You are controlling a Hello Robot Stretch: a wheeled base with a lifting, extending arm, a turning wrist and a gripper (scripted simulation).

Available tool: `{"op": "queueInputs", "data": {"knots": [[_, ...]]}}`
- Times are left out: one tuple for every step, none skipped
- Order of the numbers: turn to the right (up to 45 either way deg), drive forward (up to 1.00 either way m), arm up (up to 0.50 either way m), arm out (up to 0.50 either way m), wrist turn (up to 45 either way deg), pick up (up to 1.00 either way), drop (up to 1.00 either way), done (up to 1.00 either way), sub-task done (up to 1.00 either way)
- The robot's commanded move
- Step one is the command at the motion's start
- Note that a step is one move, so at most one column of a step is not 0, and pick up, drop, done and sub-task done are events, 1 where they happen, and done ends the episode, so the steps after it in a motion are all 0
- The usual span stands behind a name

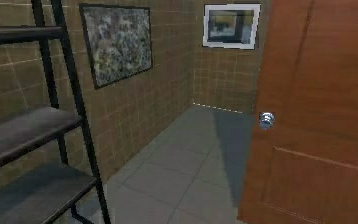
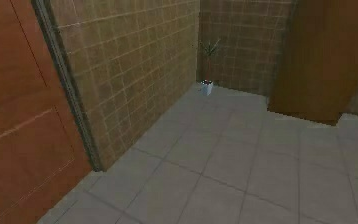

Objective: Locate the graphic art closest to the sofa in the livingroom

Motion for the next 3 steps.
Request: {"op": "queueInputs", "data": {"knots": [[0.0, 0.55, 0.0, 0.0, 0.0, 0.0, 0.0, 0.0, 0.0], [-18.0, 0.0, 0.0, 0.0, 0.0, 0.0, 0.0, 0.0, 0.0], [0.0, 0.0, 0.0, 0.0, 0.0, 0.0, 0.0, 1.0, 0.0]]}}
